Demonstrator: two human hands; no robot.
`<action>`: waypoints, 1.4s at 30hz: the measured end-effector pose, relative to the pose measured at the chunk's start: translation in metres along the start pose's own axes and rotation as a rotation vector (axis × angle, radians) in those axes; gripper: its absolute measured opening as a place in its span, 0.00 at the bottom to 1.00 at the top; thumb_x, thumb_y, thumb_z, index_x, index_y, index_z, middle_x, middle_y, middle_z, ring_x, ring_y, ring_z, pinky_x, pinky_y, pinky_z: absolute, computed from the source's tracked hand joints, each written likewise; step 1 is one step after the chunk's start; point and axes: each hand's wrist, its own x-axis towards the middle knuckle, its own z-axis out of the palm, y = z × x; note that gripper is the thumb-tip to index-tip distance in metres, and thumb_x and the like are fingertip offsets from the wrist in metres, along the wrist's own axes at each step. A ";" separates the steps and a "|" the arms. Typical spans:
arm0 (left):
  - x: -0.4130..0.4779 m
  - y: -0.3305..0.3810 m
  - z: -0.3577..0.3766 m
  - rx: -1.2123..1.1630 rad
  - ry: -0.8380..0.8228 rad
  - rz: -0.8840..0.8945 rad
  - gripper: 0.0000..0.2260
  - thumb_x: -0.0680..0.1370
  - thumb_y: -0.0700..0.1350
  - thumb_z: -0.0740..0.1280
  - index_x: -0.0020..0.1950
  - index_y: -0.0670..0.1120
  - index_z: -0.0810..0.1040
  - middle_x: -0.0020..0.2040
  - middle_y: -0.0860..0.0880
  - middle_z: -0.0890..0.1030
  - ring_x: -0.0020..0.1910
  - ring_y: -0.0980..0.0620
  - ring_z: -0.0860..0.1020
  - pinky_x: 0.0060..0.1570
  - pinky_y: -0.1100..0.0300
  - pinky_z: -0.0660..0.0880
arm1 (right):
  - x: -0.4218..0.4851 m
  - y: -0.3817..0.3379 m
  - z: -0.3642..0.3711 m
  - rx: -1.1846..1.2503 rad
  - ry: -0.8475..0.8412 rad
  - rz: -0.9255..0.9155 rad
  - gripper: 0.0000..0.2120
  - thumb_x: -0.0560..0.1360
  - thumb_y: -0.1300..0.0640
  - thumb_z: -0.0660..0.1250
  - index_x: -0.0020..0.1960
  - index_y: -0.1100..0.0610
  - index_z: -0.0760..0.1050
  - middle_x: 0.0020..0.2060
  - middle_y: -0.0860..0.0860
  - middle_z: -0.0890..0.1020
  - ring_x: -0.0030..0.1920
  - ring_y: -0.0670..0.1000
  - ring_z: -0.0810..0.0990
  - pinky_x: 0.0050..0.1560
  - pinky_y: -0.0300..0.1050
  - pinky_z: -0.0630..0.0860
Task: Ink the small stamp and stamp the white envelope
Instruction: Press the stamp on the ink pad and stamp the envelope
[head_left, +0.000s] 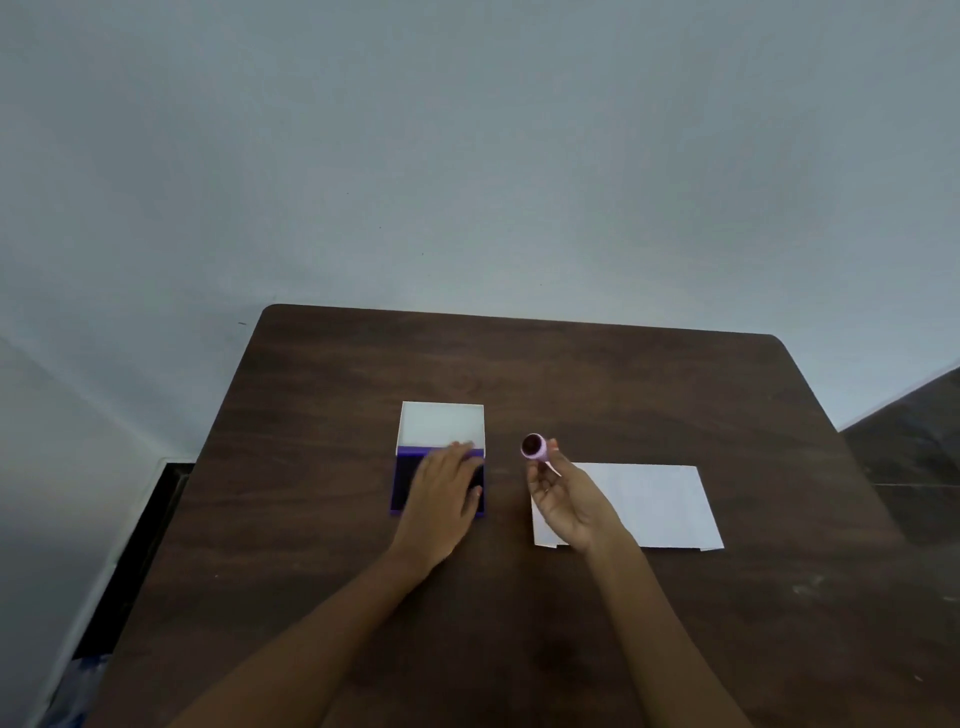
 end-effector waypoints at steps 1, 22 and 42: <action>0.000 0.013 0.006 -0.016 -0.028 0.050 0.17 0.77 0.44 0.64 0.66 0.47 0.69 0.69 0.46 0.69 0.69 0.50 0.64 0.68 0.59 0.52 | -0.001 -0.008 -0.005 -0.018 0.011 -0.036 0.05 0.75 0.62 0.62 0.44 0.62 0.75 0.44 0.56 0.79 0.43 0.50 0.77 0.33 0.35 0.80; -0.016 0.079 0.083 0.011 -0.292 0.051 0.32 0.78 0.61 0.53 0.72 0.50 0.39 0.72 0.53 0.38 0.71 0.55 0.36 0.66 0.59 0.31 | 0.035 -0.036 -0.049 -1.138 0.228 -0.478 0.08 0.70 0.55 0.71 0.47 0.57 0.79 0.43 0.48 0.80 0.38 0.44 0.76 0.34 0.25 0.69; -0.018 0.083 0.082 0.019 -0.107 0.101 0.24 0.72 0.55 0.68 0.62 0.42 0.74 0.62 0.44 0.78 0.62 0.47 0.74 0.63 0.55 0.61 | 0.051 -0.008 -0.042 -1.685 0.108 -0.520 0.15 0.75 0.55 0.63 0.59 0.60 0.73 0.61 0.56 0.77 0.58 0.55 0.76 0.59 0.41 0.70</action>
